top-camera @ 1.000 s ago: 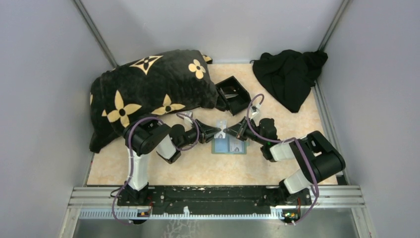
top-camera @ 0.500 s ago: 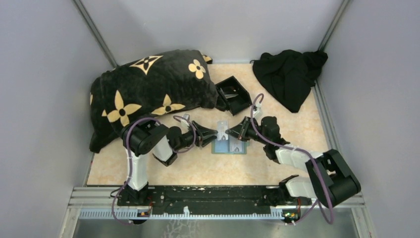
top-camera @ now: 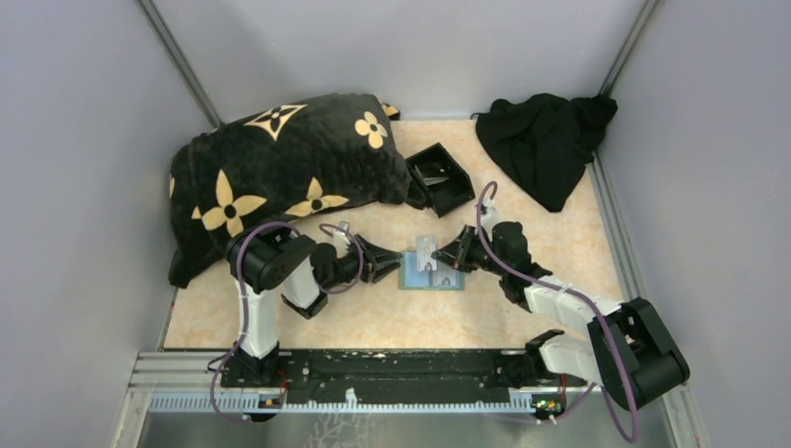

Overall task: Put the credit cards into the card holder
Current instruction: Insert the credit card into the card holder.

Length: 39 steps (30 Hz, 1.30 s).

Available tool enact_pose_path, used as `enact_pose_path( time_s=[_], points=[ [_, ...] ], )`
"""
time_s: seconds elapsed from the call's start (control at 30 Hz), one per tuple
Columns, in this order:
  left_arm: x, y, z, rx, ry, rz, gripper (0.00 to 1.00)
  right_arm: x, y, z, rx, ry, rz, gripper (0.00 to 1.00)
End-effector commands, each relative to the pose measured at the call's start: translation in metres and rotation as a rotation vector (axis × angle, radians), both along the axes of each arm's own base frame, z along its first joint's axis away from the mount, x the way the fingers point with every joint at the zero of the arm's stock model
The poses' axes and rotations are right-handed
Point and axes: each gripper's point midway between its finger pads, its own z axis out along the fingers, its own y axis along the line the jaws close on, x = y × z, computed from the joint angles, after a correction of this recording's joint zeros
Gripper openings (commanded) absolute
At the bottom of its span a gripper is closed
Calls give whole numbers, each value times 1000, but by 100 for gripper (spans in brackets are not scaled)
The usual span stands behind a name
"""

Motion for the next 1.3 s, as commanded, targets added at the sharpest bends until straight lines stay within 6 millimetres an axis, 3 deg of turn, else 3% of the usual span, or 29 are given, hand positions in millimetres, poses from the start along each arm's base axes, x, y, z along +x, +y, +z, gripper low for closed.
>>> enact_pose_path(
  time_s=[0.0, 0.33, 1.27],
  points=[
    [3, 2, 57, -120, -236, 7, 50, 2, -7, 3, -14, -24, -32, 0],
    [3, -2, 51, -56, -230, -21, 48, -6, -20, -25, -64, 59, -62, 0],
    [-4, -13, 26, 48, -191, -67, 42, -5, -28, -48, -79, 130, -80, 0]
  ],
)
